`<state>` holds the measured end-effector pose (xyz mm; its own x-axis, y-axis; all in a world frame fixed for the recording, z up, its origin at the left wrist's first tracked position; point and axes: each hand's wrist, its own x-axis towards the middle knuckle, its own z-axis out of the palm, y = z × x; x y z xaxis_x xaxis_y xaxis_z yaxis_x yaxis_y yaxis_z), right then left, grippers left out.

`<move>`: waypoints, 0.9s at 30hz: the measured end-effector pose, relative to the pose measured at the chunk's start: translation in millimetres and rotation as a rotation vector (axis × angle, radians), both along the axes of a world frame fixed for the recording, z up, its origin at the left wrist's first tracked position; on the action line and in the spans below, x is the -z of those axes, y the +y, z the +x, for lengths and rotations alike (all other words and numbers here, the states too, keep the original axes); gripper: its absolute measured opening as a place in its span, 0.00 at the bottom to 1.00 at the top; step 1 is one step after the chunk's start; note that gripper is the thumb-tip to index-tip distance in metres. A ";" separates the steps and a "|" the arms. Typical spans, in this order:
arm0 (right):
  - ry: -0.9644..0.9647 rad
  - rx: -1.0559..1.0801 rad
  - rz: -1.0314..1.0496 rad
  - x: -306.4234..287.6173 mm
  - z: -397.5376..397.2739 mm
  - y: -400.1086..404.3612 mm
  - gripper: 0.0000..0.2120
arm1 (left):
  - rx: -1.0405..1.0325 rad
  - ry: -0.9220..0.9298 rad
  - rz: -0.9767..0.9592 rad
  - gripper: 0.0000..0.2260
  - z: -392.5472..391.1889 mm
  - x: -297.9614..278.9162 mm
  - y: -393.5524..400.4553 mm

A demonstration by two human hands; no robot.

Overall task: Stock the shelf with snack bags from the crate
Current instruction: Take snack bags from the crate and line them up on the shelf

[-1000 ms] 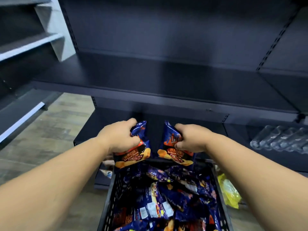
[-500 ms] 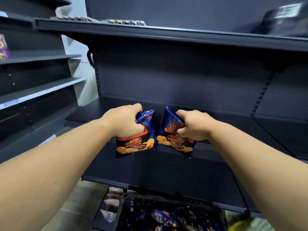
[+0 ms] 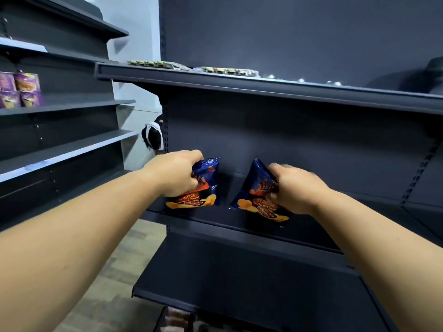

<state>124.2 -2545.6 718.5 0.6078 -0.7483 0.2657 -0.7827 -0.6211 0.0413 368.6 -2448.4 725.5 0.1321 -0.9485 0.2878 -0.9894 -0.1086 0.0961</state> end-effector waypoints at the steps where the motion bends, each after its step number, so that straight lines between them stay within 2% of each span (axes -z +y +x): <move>1: 0.004 0.009 -0.001 -0.6 12.9 -2.6 0.17 | 0.004 -0.001 0.002 0.14 12.0 -0.2 -6.1; 7: 0.007 0.076 0.013 -5.0 98.9 -29.5 0.22 | 0.035 0.044 0.062 0.20 84.0 -6.6 -54.5; 12: 0.042 0.121 0.052 -11.1 153.7 -64.0 0.26 | 0.131 0.085 0.054 0.19 140.1 -2.2 -103.3; 17: 0.129 0.142 -0.043 -9.6 184.5 -94.9 0.31 | 0.194 0.095 0.059 0.27 171.1 1.1 -145.5; 20: 0.163 0.166 -0.119 -9.3 197.6 -114.4 0.28 | 0.208 0.140 0.049 0.26 182.0 3.2 -167.4; 24: 0.193 0.196 -0.138 -1.7 215.3 -138.0 0.25 | 0.126 0.039 0.004 0.26 192.8 14.3 -195.7; 27: 0.220 0.213 -0.139 2.6 225.1 -150.9 0.26 | 0.077 0.060 0.003 0.26 196.7 20.0 -212.2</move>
